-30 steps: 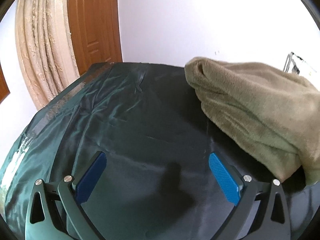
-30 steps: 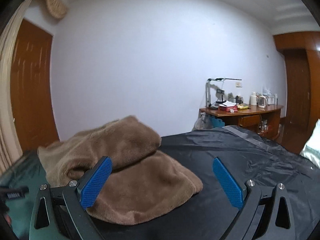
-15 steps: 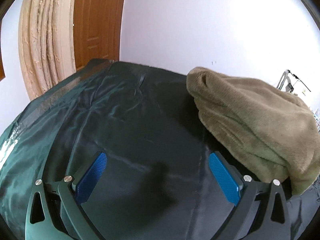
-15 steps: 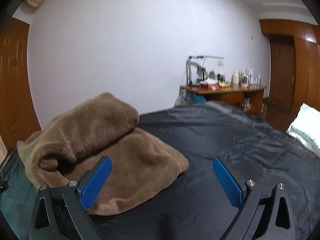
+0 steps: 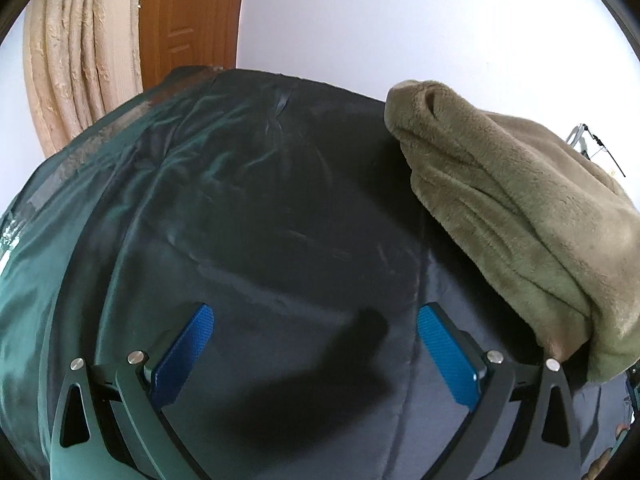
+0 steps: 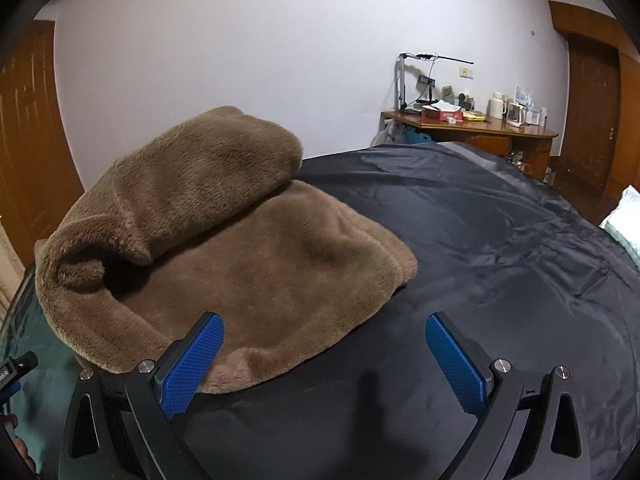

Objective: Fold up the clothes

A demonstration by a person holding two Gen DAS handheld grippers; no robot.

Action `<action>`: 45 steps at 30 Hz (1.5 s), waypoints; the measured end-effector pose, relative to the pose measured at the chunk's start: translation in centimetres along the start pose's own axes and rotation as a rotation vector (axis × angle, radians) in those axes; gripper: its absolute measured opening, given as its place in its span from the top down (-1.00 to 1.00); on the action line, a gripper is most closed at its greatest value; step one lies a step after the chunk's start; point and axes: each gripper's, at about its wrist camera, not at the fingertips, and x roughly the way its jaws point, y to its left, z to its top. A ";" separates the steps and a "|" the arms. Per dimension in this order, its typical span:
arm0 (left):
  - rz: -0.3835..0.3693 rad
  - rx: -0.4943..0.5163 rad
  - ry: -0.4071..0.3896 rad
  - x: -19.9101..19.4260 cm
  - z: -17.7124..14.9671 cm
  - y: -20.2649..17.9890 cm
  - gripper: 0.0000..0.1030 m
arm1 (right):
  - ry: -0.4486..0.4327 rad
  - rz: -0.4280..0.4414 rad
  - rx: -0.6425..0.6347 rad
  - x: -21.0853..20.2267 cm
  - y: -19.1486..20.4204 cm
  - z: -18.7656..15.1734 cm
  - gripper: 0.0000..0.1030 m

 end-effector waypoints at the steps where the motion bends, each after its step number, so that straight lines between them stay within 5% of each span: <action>1: -0.004 0.001 0.001 0.0 0.0 0.0 -1.00 | 0.002 0.007 -0.001 0.0 0.1 -0.1 -1.00; 18: -0.025 0.003 0.006 0.8 0.6 1.0 -1.00 | 0.084 0.077 0.061 2.0 -0.4 0.2 -1.00; 28: 0.010 0.027 0.018 0.7 0.2 0.3 -1.00 | 0.053 -0.004 -0.036 1.2 0.5 0.4 -1.00; 32: 0.025 0.030 0.018 0.6 0.1 0.2 -1.00 | -0.086 0.028 -0.035 -1.4 0.1 0.9 -1.00; 42: 0.087 0.056 -0.123 -2.3 0.4 -0.1 -1.00 | -0.452 0.113 -0.032 -8.2 -1.1 2.5 -1.00; 45: 0.077 0.084 -0.135 -2.7 0.2 -0.7 -1.00 | -0.289 0.097 -0.169 -4.7 0.1 3.6 -1.00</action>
